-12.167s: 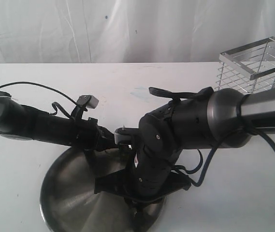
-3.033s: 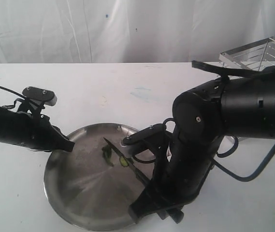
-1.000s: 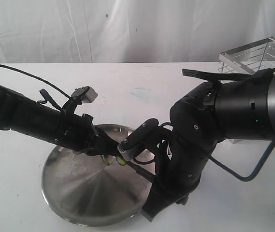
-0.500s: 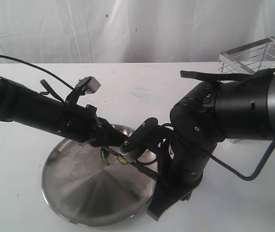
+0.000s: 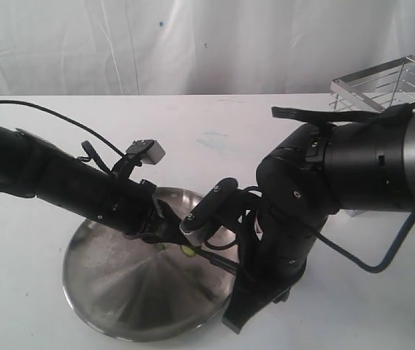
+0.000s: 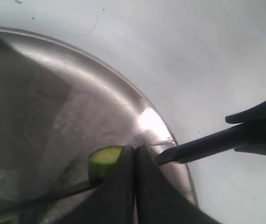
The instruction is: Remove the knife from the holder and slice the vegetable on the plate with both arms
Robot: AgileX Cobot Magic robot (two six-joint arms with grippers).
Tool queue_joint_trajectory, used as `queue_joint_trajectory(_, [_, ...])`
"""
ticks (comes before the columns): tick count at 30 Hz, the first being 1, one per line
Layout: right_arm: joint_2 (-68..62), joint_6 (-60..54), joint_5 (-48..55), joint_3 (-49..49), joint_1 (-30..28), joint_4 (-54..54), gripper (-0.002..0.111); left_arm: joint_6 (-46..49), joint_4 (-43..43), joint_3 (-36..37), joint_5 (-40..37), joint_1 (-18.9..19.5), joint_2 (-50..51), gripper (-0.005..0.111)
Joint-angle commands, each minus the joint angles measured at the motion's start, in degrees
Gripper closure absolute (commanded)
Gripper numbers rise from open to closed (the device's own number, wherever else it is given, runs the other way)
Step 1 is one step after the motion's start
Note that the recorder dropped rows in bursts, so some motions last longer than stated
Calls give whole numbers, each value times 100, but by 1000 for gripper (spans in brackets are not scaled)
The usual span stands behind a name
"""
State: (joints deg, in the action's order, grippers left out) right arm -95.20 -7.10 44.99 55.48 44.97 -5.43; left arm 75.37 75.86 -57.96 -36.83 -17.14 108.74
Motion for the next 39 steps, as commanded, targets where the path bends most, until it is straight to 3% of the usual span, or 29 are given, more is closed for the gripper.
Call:
queue_joint_trajectory(1, [44,-62,-27,-6,-37,-55,108,-63,-11,11,149,-26,61,107])
queue_joint_trajectory(21, [52,-749,-492,-6,189,-64,108,-63,-83,11,211,-26,61,107])
queue_joint_trajectory(31, [566,283,-327,-6,189,-1266,108,-63,-180,11,248,-26,61,107])
queue_joint_trajectory(39, [775,293,-37,-6,189,-1255,108,-63,-125,-159,99,-15,37,107])
